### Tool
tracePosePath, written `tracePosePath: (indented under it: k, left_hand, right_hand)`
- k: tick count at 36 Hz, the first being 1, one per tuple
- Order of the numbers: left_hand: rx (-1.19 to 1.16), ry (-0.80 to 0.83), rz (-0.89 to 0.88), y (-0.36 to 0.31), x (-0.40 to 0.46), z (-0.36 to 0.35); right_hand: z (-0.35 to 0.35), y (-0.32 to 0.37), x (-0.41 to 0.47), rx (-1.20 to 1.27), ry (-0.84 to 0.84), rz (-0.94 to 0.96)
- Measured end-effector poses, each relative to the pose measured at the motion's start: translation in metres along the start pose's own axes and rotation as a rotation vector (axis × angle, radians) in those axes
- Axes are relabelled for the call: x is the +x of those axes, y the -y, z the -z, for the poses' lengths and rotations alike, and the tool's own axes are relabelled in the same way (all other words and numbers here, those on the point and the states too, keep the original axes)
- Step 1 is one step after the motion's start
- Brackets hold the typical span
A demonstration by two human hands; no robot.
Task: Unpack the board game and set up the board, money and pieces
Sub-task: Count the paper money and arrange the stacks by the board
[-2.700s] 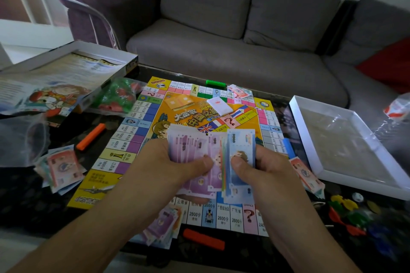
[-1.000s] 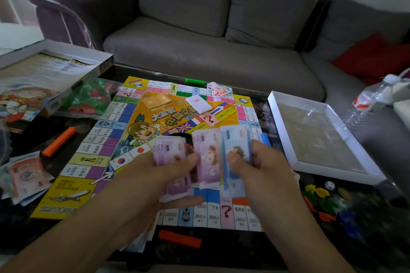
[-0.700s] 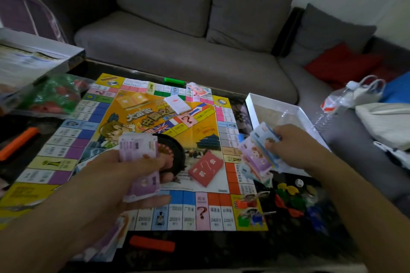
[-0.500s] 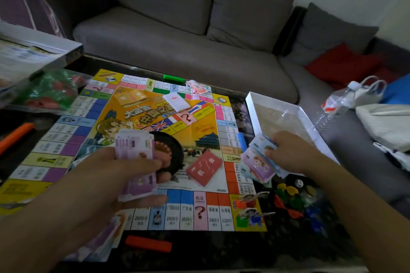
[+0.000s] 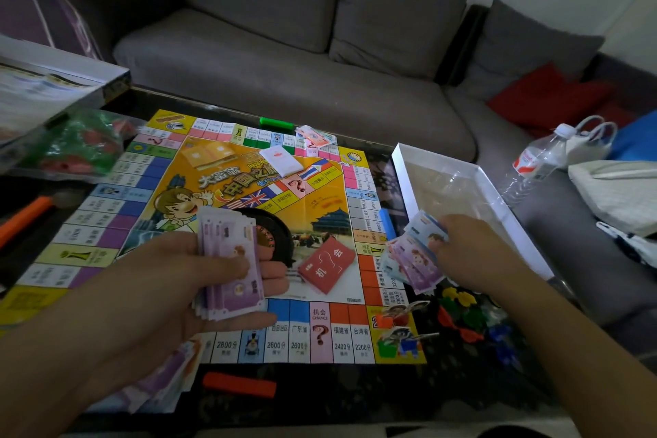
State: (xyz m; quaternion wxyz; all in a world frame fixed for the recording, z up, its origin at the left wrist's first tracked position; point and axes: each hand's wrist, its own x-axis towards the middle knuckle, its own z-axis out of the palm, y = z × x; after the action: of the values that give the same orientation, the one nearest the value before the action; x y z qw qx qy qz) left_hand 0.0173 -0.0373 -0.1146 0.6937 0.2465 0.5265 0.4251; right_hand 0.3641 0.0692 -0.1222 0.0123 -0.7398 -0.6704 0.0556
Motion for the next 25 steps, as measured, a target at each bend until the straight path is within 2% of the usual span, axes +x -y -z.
tracePosePath:
  k: [9,19,22,25]
  left_hand:
    - [-0.009,0.017,-0.034,-0.001,-0.005,0.005]
    - [-0.016,0.066,-0.060,-0.001,-0.007,0.004]
    - [0.005,0.078,-0.094,0.000,-0.009,-0.001]
    - [0.028,0.068,-0.136,-0.001,-0.011,-0.004]
  right_hand:
    - [-0.004,-0.003,-0.006,0.027,-0.049,-0.033]
    - [0.012,0.007,-0.027,0.198,-0.095,-0.085]
    - [0.031,0.025,-0.046,0.402,-0.101,-0.043]
    - [0.049,0.060,-0.072,0.971,0.058,0.004]
